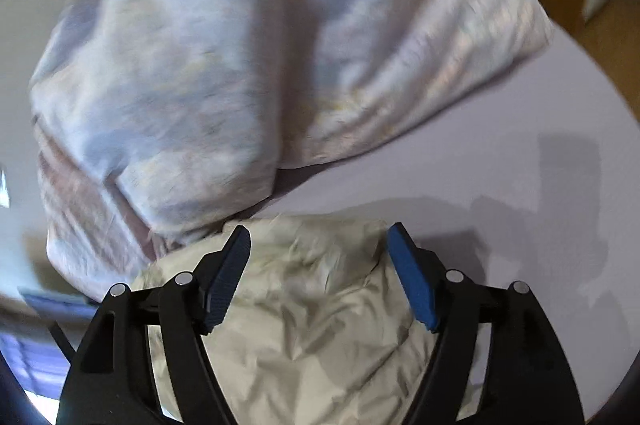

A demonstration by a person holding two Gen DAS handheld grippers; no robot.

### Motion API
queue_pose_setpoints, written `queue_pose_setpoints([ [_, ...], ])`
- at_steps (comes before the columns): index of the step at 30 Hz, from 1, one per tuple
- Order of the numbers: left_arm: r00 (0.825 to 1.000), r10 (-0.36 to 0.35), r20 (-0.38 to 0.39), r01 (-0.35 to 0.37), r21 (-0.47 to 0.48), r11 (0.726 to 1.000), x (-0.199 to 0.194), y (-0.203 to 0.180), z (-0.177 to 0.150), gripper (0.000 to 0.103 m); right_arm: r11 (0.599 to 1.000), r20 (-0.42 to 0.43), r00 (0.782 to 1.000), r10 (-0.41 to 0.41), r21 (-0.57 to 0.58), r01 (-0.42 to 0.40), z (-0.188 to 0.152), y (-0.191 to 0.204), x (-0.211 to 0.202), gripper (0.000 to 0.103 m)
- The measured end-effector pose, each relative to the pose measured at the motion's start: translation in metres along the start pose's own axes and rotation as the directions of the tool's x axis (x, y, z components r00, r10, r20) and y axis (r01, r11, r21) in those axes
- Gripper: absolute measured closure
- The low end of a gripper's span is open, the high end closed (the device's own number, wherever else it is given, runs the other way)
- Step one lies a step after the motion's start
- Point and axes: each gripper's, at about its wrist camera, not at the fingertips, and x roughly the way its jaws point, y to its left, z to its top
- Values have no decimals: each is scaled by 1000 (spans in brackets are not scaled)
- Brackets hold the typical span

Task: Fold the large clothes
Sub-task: 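Open both grippers to release the hem onto the folded jacket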

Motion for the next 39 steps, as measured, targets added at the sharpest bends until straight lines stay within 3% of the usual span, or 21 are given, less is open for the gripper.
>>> queue_pose_setpoints([
  [6, 999, -18, 31, 17, 55, 998, -21, -21, -16, 22, 978, -104, 994, -19, -210, -4, -44, 40, 21, 30],
  [9, 999, -35, 25, 33, 90, 995, -24, -36, -27, 22, 966, -148, 988, -43, -258, 3, -60, 54, 37, 31],
  [14, 999, 6, 47, -13, 148, 989, -25, -57, -44, 18, 951, -154, 983, -99, -305, 48, -72, 64, 54, 33],
  [16, 998, 23, 51, -30, 150, 988, -23, -60, -46, 18, 944, -147, 979, -141, -319, 88, -74, 66, 65, 40],
  [18, 997, 33, 65, -42, 140, 989, -23, -61, -47, 18, 938, -134, 976, -174, -325, 123, -73, 64, 74, 56],
  [21, 995, 36, 97, -49, 132, 990, -27, -62, -48, 18, 939, -115, 976, -185, -313, 141, -69, 64, 83, 73],
  [24, 993, 35, 111, -51, 149, 988, -29, -69, -46, 17, 943, -105, 975, -194, -295, 156, -62, 65, 93, 82],
  [36, 991, 62, 120, -81, 160, 984, -16, -82, -49, 14, 936, -71, 975, -212, -300, 182, -52, 83, 127, 83],
  [39, 986, 58, 158, -85, 171, 982, -28, -83, -49, 14, 932, -55, 979, -196, -321, 169, -69, 81, 109, 73],
])
